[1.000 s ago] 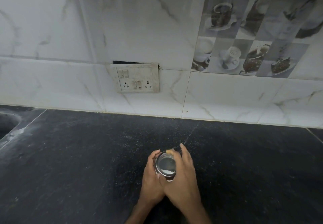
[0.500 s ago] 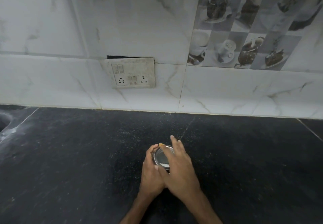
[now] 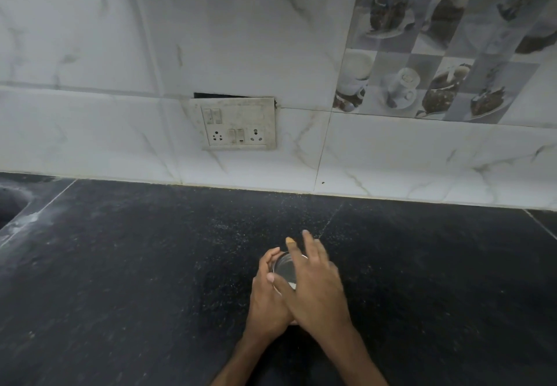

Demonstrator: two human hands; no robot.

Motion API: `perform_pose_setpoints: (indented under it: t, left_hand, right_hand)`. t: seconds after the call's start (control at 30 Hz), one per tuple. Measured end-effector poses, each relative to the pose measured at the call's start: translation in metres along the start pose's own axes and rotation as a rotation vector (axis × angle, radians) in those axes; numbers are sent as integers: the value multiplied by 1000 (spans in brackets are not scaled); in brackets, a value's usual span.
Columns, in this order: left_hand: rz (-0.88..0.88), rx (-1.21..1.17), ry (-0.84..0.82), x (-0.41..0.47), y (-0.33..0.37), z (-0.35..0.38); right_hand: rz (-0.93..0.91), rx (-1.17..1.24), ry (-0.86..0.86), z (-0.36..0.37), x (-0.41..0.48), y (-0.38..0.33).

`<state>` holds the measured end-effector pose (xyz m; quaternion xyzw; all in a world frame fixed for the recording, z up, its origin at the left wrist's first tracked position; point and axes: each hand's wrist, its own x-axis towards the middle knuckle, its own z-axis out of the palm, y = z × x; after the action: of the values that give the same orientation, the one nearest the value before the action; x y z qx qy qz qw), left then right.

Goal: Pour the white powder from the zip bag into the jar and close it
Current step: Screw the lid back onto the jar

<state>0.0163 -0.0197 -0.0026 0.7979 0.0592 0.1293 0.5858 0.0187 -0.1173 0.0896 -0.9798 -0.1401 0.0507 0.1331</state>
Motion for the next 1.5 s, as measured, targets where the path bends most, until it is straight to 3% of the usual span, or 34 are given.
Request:
perform_pose_setpoints:
  t: [0.1,0.23,0.4,0.53,0.63,0.83,0.97,1.1,1.2,1.33,1.43,1.5]
  left_hand:
    - [16,-21,14,0,-4,-1]
    - [11,-41,35,-2,-6,0]
    - [9,-80,14,-1,0,0]
    - [24,-50,15,-1,1,1]
    - [31,-78,18,-2,-2,0]
    - [14,-119,-24,2,-1,0]
    - [-1,-131,-9,-1,5,2]
    - [9,-111,-13,-1,2,2]
    - [14,-106,3,-2,5,0]
    - [-10,-107,12,-1,5,2]
    - [-8,-78,13,0,3,4]
    - [-3,-68,4,0,2,4]
  right_hand:
    - [-79,19,1,18,0,3]
    - [0,14,89,23,-21,-1]
    - [112,-100,24,-3,-37,-2]
    - [-47,76,-19,-8,-8,3]
    - [-111,58,-38,11,-3,5]
    - [114,-31,-95,2,-43,-3]
    - [74,-80,186,-8,-32,-7]
    - [-56,82,-87,0,-4,3]
    - [-21,32,-65,5,-12,0]
    - [135,-97,-172,-13,-44,-7]
    - [77,-162,-99,-30,-37,-3]
    - [-15,-39,-94,-32,-19,4]
